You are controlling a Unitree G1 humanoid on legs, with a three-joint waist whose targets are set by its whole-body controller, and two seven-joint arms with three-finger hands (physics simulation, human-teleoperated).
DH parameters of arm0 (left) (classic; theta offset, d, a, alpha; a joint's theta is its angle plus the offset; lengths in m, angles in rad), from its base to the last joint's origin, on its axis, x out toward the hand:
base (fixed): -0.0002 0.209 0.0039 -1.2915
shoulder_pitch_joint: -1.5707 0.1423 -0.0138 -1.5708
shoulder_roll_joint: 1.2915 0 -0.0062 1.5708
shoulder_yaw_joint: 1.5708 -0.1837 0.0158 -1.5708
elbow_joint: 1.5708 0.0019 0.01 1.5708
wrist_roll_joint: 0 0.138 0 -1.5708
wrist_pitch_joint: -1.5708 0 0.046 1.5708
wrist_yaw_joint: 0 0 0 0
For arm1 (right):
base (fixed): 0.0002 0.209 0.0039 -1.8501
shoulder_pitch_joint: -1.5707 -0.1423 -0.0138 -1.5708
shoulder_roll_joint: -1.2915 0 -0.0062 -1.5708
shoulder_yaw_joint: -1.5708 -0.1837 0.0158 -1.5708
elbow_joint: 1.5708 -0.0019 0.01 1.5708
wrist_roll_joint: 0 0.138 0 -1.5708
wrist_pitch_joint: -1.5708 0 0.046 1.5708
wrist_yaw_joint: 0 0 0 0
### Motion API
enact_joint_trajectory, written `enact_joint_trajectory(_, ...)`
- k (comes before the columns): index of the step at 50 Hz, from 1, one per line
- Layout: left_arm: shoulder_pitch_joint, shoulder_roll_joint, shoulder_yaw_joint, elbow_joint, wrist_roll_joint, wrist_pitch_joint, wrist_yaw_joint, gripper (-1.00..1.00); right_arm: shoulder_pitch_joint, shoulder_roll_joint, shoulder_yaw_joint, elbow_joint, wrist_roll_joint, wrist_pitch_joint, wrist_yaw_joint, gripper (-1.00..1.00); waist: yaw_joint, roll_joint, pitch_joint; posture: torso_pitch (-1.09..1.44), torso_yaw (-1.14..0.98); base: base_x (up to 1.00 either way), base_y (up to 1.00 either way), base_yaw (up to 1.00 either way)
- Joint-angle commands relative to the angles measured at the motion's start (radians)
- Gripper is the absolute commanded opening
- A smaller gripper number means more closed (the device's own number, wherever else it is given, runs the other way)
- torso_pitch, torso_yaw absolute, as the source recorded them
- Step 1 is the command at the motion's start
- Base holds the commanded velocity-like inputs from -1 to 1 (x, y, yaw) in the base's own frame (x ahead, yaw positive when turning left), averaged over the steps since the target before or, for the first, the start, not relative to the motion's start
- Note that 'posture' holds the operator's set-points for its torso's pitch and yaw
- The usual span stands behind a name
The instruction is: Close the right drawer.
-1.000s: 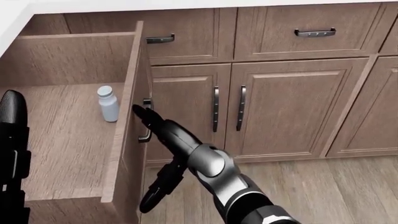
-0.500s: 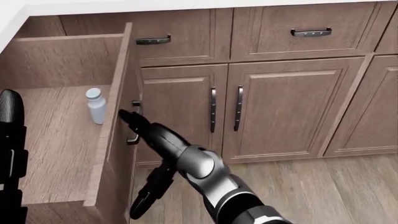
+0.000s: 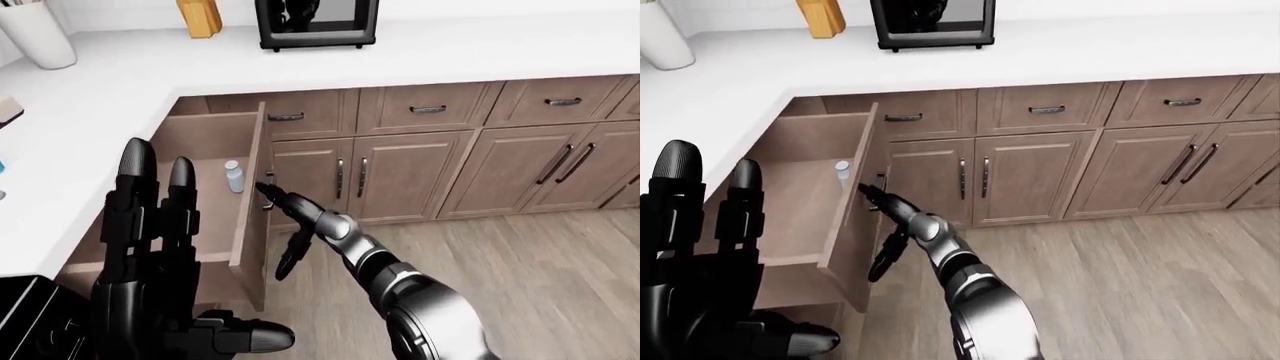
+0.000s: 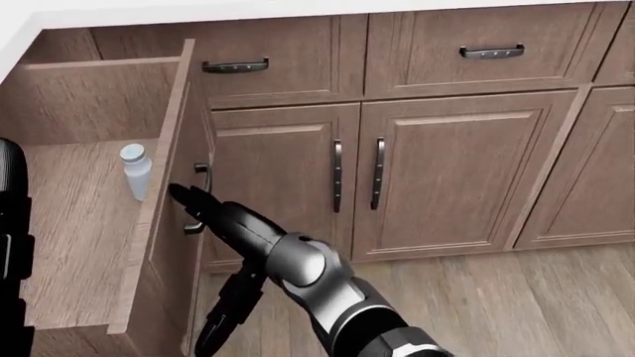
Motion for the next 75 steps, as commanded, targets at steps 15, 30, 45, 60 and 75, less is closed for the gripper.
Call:
enact_joint_trajectory(15,0.014,0.005,-0.033,-0.028,0.027,-0.049,0.008,1.0,-0.129,-0.173,-0.036,-0.072,0.139,-0.079,-0.011,1.0,0.035,-0.008,-0.01,0.0,0.0,0.0,0.0,0.0)
enact_joint_trajectory(30,0.017,0.013,-0.048,-0.016,0.043,-0.063,0.017,1.0,0.337,-0.357,-0.021,-1.087,0.314,0.246,-0.137,1.0,0.063,-0.032,-0.02,0.0,0.0,0.0,0.0,0.0)
enact_joint_trajectory(45,0.016,0.022,-0.064,0.012,0.058,-0.082,0.027,1.0,0.874,-0.289,-0.074,-1.87,0.232,0.296,-0.279,1.0,0.057,-0.022,-0.024,0.0,0.0,0.0,0.0,0.0)
enact_joint_trajectory(60,-0.032,0.043,-0.122,0.049,0.141,-0.07,0.055,1.0,0.958,-0.283,-0.157,-2.073,0.287,0.28,-0.362,1.0,0.05,-0.026,-0.029,0.0,0.0,0.0,0.0,0.0)
enact_joint_trajectory(75,-0.246,0.049,-0.271,0.137,0.265,0.063,0.032,1.0,0.945,-0.287,-0.148,-2.039,0.305,0.281,-0.359,1.0,0.051,-0.025,-0.038,0.0,0.0,0.0,0.0,0.0)
